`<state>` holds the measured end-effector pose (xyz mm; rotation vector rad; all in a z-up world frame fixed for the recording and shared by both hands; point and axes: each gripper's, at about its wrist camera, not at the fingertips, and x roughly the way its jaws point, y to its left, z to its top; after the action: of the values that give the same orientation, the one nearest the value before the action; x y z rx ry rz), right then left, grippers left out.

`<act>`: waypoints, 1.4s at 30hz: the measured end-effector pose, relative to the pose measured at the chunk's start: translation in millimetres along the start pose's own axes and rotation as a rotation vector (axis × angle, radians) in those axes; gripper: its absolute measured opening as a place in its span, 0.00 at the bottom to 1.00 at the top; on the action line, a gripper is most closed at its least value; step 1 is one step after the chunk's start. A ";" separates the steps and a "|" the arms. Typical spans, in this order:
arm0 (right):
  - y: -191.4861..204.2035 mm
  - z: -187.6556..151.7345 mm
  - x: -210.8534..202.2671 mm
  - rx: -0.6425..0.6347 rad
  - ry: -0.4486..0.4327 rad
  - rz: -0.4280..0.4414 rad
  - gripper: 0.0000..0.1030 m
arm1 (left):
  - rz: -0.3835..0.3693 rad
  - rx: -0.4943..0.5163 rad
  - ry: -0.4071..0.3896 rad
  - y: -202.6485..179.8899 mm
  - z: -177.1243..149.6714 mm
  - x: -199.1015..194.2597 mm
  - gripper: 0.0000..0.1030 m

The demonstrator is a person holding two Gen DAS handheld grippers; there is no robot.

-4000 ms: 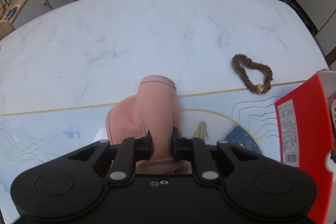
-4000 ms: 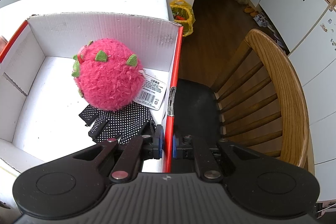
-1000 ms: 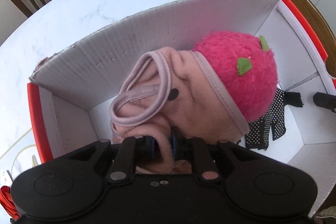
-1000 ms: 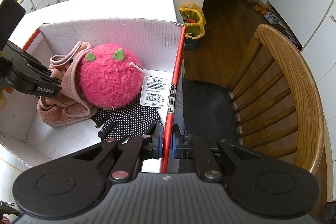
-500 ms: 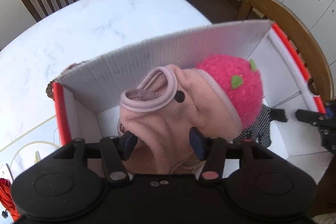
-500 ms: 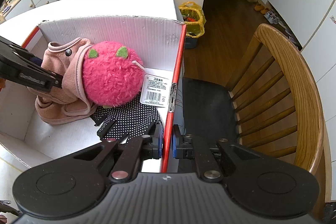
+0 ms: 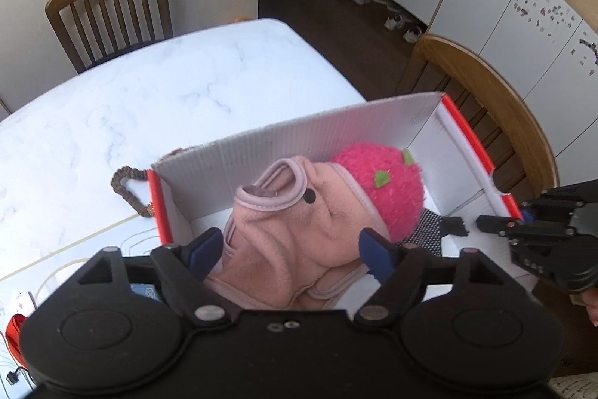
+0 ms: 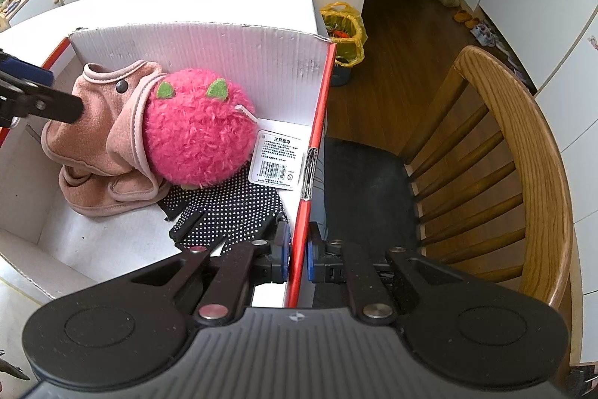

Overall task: Organize objects
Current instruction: 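Withdraw the left gripper from the box toward the brown bracelet, then grasp the brown beaded bracelet with the left gripper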

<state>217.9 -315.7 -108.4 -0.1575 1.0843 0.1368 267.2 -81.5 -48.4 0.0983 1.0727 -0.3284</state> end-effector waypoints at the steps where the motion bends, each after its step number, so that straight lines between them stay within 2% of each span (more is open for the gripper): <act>1: 0.1 0.0 -0.2 -0.001 0.001 0.000 0.08 | 0.000 -0.001 -0.010 0.0 -0.2 -5.0 0.82; 5: 1.4 0.5 -0.2 -0.003 0.003 -0.004 0.08 | -0.005 -0.007 -0.050 7.2 1.1 -25.2 0.89; 7: 2.8 1.0 0.0 -0.007 0.006 -0.009 0.08 | 0.006 -0.014 -0.074 12.5 1.9 -36.5 0.97; 15: 5.0 3.3 0.0 -0.011 0.015 -0.016 0.09 | 0.084 -0.092 -0.157 59.1 15.7 -69.7 0.99; 19: 5.1 3.8 0.4 -0.005 0.019 -0.017 0.09 | 0.117 -0.170 -0.165 90.1 27.5 -71.9 0.99; 24: 6.3 5.0 2.6 -0.007 0.029 -0.028 0.09 | 0.151 -0.205 -0.137 116.0 41.9 -47.9 0.99; 30: 8.9 6.0 4.1 -0.010 0.043 -0.042 0.09 | 0.192 -0.197 -0.054 144.8 44.4 8.2 0.99; 36: 11.6 8.5 5.3 -0.008 0.059 -0.058 0.09 | 0.181 -0.247 0.014 171.3 35.9 50.8 0.99; 42: 12.5 10.9 7.8 0.005 0.076 -0.069 0.09 | 0.164 -0.307 0.047 192.6 29.9 77.6 0.97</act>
<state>228.6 -301.1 -111.0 -0.1966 1.1534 0.0667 386.1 77.1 -117.2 -0.0805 1.1421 -0.0123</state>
